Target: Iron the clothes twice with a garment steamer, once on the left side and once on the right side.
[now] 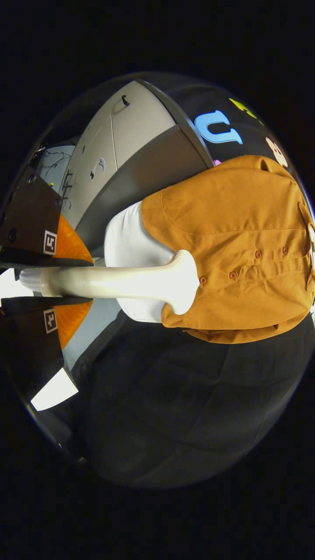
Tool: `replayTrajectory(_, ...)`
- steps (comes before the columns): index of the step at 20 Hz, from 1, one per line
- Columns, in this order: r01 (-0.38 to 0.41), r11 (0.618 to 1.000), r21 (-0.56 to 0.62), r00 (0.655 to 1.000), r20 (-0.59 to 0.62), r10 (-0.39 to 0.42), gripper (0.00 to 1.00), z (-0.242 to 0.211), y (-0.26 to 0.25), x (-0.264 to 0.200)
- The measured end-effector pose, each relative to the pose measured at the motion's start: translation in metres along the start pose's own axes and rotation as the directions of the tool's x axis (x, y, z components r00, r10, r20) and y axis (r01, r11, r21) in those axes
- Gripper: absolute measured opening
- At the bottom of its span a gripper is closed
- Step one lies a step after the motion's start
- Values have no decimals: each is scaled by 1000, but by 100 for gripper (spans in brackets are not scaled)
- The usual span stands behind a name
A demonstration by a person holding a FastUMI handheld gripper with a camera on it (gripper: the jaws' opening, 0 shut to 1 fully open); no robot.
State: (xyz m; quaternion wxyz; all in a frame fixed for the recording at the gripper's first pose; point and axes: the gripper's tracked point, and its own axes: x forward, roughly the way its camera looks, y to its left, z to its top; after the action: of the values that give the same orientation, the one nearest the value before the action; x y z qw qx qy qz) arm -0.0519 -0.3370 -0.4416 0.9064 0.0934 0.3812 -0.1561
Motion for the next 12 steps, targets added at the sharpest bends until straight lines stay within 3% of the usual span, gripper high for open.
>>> replayTrajectory(5,-6,1000,-9,996,91,6,29,23,21,-39)
replayTrajectory(12,-43,998,-36,955,293,52,29,107,71,-99)
